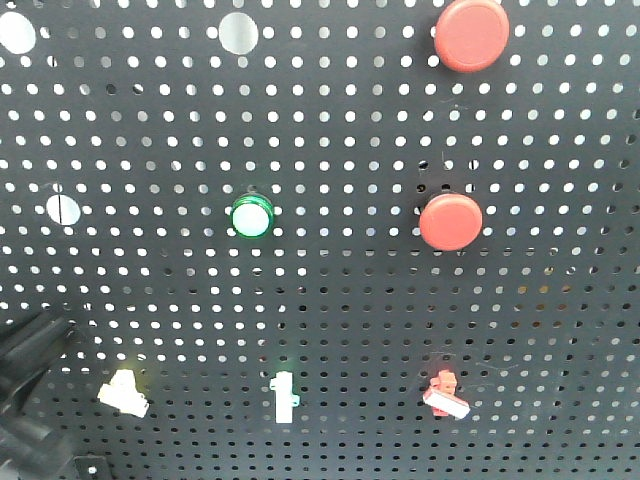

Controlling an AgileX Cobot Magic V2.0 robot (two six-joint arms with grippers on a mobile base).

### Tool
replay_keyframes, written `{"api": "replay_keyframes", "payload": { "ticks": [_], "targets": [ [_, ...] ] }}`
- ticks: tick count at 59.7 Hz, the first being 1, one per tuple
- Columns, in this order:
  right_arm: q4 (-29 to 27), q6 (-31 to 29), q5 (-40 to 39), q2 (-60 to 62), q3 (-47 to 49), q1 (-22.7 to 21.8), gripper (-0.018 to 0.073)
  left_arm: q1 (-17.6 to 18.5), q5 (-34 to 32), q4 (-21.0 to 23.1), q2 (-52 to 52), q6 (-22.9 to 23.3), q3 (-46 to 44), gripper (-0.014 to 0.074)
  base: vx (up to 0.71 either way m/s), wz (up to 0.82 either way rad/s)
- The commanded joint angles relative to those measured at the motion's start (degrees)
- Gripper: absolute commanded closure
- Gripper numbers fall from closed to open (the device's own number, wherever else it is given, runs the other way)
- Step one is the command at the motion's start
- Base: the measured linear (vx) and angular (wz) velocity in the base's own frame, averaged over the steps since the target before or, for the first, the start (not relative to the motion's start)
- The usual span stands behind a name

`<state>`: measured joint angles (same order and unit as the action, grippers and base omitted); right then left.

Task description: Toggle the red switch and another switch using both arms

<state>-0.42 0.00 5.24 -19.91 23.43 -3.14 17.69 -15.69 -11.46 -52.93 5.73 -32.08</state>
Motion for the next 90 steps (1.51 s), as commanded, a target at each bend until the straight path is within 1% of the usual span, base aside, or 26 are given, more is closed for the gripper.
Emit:
{"api": "replay_keyframes", "payload": {
  "ticks": [1, 7, 17, 35, 50, 60, 71, 74, 78, 90],
  "targets": [
    [0.4, -0.4, -4.6, -0.7, 2.0, -0.4, 0.0566, 1.3, -4.7, 0.1, -0.1, 0.8, -2.5, 0.0594, 0.0, 0.0],
    [0.4, -0.4, -4.6, -0.7, 2.0, -0.4, 0.0566, 2.9, -4.1, 0.1, -0.2, 0.8, -2.5, 0.0594, 0.0, 0.0],
    [0.4, -0.4, -4.6, -0.7, 2.0, -0.4, 0.0566, 5.1, -1.2, 0.1, -0.2, 0.8, -2.4, 0.0594, 0.0, 0.0],
    [0.4, -0.4, -4.6, -0.7, 2.0, -0.4, 0.0566, 5.3, 6.1, 0.2, -0.3, 0.3, -2.3, 0.0594, 0.0, 0.0],
    [0.4, -0.4, -4.6, -0.7, 2.0, -0.4, 0.0566, 5.3, 4.5, 0.2, -0.3, 0.4, -2.3, 0.0594, 0.0, 0.0],
    [0.4, -0.4, -4.6, -0.7, 2.0, -0.4, 0.0566, 5.3, -0.9, 0.2, -0.3, 0.4, -2.4, 0.0594, 0.0, 0.0],
    [0.4, -0.4, -4.6, -0.7, 2.0, -0.4, 0.0566, 5.3, -0.1, 0.2, -3.1, 0.9, -2.4, 0.0594, 0.0, 0.0],
    [0.4, -0.4, -4.6, -0.7, 2.0, -0.4, 0.0566, 5.3, 0.1, 0.9, -3.6, 1.2, -2.4, 0.0594, 0.0, 0.0],
    [0.4, -0.4, -4.6, -0.7, 2.0, -0.4, 0.0566, 5.3, 1.7, 1.8, -3.8, 2.4, -2.4, 0.0594, 0.0, 0.0],
    [0.4, -0.4, -4.4, -0.7, 2.0, -0.4, 0.0566, 5.2, 9.0, 2.1, -3.2, 1.8, -2.3, 0.0594, 0.0, 0.0]
  ]
}}
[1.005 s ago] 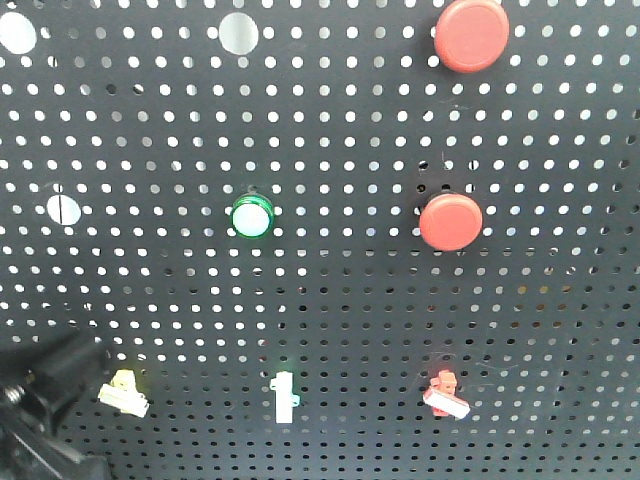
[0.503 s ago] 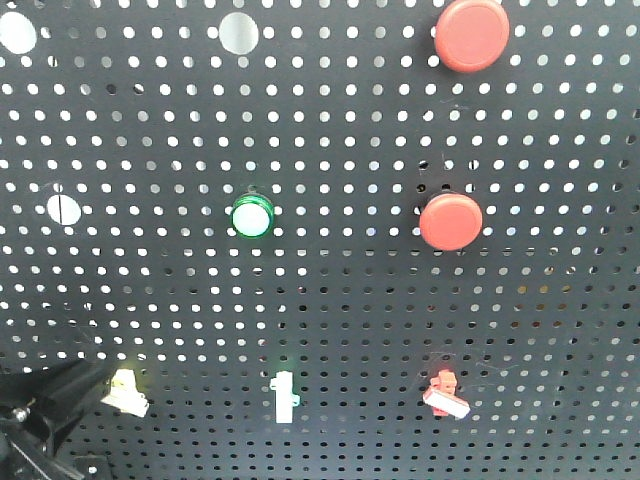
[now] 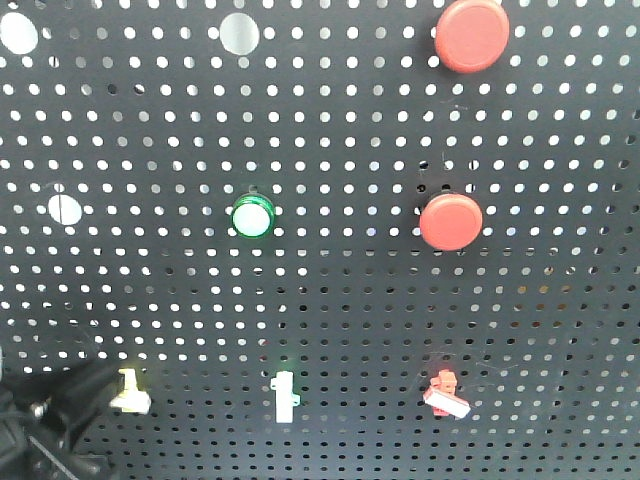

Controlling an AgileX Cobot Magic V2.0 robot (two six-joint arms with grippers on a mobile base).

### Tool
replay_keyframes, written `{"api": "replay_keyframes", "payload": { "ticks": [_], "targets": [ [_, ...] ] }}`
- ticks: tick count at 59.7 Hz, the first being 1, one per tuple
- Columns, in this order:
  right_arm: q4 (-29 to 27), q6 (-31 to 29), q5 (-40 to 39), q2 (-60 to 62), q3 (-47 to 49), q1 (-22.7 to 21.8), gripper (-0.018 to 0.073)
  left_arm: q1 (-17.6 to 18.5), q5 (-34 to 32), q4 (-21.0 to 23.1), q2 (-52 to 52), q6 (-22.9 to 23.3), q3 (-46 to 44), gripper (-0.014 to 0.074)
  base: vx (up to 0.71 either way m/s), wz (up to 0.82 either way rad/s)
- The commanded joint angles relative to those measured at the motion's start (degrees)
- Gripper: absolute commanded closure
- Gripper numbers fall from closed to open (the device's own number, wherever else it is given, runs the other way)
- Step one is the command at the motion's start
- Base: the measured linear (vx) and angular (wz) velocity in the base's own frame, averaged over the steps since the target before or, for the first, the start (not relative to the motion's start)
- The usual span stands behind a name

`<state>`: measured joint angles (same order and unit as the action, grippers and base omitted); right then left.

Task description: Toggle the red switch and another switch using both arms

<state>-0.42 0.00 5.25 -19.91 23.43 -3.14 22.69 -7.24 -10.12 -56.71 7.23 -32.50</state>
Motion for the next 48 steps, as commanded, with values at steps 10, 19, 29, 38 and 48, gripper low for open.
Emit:
{"api": "replay_keyframes", "payload": {
  "ticks": [10, 19, 29, 38, 48],
  "targets": [
    [0.4, -0.4, -4.3, -0.7, 2.0, -0.4, 0.0566, 0.2, 3.1, 0.9, 0.5, 0.5, -1.9, 0.0594, 0.0, 0.0],
    [0.4, -0.4, -4.3, -0.7, 2.0, -0.4, 0.0566, 0.3, 7.2, 0.9, 0.5, 4.4, -1.9, 0.0594, 0.0, 0.0],
    [0.4, -0.4, -4.3, -0.7, 2.0, -0.4, 0.0566, 0.3, 9.1, 0.9, 0.5, 5.4, -1.9, 0.0594, 0.0, 0.0],
    [0.4, -0.4, -4.3, -0.7, 2.0, -0.4, 0.0566, 0.3, 12.0, 4.5, 0.8, 6.0, -1.9, 0.0594, 0.0, 0.0],
    [0.4, -0.4, -4.4, -0.7, 2.0, -0.4, 0.0566, 0.3, 14.1, 5.9, 1.4, 5.6, -1.9, 0.0594, 0.0, 0.0]
  ]
}}
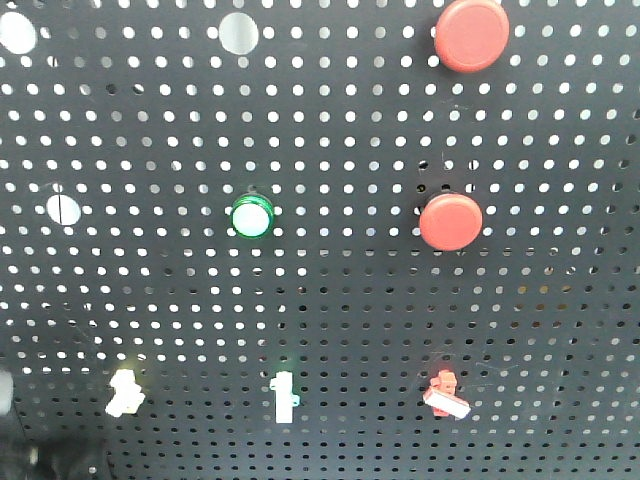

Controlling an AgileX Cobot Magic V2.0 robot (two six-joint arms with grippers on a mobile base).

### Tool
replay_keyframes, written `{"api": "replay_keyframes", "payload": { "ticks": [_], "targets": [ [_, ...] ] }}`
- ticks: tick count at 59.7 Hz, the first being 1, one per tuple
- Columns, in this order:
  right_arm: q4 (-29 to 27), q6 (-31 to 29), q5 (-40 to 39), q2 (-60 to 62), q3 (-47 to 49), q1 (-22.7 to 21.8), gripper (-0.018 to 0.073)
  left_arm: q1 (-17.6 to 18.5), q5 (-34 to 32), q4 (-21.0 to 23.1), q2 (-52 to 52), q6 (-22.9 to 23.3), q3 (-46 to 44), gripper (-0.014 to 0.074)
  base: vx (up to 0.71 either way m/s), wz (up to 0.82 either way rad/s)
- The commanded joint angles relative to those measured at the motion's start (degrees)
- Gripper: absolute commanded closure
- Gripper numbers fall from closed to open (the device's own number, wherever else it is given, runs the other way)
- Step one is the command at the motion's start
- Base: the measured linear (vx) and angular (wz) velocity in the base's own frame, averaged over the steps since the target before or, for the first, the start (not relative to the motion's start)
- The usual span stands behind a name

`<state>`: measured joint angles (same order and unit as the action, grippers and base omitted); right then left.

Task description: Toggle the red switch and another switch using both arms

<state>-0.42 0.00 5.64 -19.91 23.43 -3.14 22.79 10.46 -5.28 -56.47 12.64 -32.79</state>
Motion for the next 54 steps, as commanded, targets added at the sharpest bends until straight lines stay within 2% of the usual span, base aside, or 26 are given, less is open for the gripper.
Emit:
{"api": "replay_keyframes", "payload": {
  "ticks": [1, 14, 19, 29, 37, 45, 54],
  "targets": [
    [0.4, -0.4, -4.8, -0.7, 2.0, -0.4, 0.0566, 0.2, -3.8, 1.0, 1.2, 0.2, -1.7, 0.0594, 0.0, 0.0],
    [0.4, -0.4, -4.8, -0.7, 2.0, -0.4, 0.0566, 0.2, -4.6, 0.9, 6.0, -0.3, -1.7, 0.0594, 0.0, 0.0],
    [0.4, 0.0, -5.1, -0.7, 2.0, -0.4, 0.0566, 0.2, -4.8, -1.0, 9.5, -0.6, -1.7, 0.0594, 0.0, 0.0],
    [-6.9, 5.7, -4.3, -1.5, 2.0, -0.4, 0.0566, 0.2, -5.5, -3.8, 16.6, -0.6, -1.7, 0.0594, 0.0, 0.0],
    [-10.6, 4.8, -2.3, -3.7, 2.0, 0.6, 0.0566, 0.2, -4.8, -4.2, 20.2, -0.6, -1.7, 0.0594, 0.0, 0.0],
    [-11.7, 2.3, -4.1, -6.5, 2.0, 6.6, 0.0566, 0.2, -4.0, -4.0, 21.7, -0.6, -1.6, 0.0594, 0.0, 0.0],
    [-11.6, -0.7, -11.1, -10.9, 2.0, 17.8, 0.0566, 0.2, -4.0, -4.0, 21.6, -0.6, -1.6, 0.0594, 0.0, 0.0]
  ]
}}
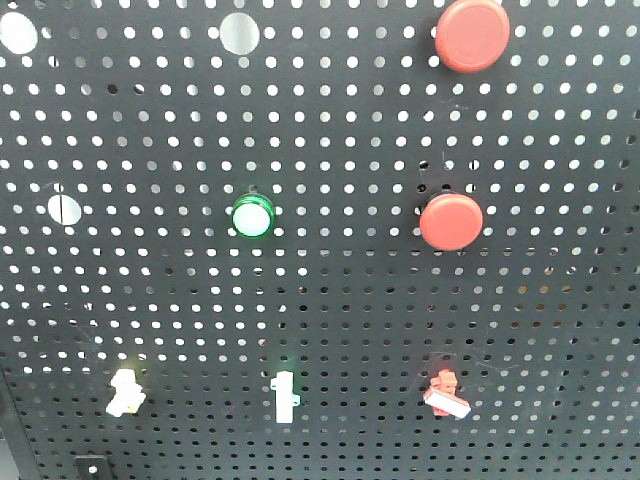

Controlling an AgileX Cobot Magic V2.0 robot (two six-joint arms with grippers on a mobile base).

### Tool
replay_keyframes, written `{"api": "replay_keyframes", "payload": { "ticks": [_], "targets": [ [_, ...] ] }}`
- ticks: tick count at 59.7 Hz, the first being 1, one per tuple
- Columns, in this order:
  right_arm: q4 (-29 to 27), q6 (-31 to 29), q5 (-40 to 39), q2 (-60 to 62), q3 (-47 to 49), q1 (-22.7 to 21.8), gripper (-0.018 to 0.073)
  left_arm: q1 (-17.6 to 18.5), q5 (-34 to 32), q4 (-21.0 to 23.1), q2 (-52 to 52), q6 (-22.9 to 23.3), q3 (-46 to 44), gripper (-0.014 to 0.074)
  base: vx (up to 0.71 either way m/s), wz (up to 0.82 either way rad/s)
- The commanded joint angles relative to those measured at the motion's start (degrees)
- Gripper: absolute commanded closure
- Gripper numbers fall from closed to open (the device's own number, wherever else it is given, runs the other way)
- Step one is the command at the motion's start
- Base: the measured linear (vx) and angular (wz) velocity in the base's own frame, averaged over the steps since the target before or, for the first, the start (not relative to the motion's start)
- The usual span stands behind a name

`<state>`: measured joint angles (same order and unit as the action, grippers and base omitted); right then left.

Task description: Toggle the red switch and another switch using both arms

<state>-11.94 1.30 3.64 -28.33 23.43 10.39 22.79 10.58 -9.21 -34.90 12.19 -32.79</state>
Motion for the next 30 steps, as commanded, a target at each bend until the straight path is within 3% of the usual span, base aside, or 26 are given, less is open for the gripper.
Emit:
{"api": "replay_keyframes", "payload": {
  "ticks": [1, 12, 21, 30],
  "targets": [
    [0.0, -2.1, -10.0, -3.0, 2.0, 5.3, 0.0566, 0.2, -4.1, -0.1, 0.0, -0.1, -1.6, 0.0594, 0.0, 0.0],
    [0.3, -3.9, -21.0, -12.3, 2.0, 16.2, 0.0566, 0.2, -4.1, -0.1, 0.0, 0.4, -1.6, 0.0594, 0.0, 0.0],
    [0.1, -3.9, -28.6, -19.8, 2.0, 21.2, 0.0566, 0.2, -4.1, -0.1, 0.0, 0.4, -1.6, 0.0594, 0.0, 0.0],
    [-0.2, -3.4, -33.6, -25.8, 3.6, 23.4, 0.0566, 0.2, -4.0, -0.1, 0.0, 0.4, -1.6, 0.0594, 0.0, 0.0]
  ]
}}
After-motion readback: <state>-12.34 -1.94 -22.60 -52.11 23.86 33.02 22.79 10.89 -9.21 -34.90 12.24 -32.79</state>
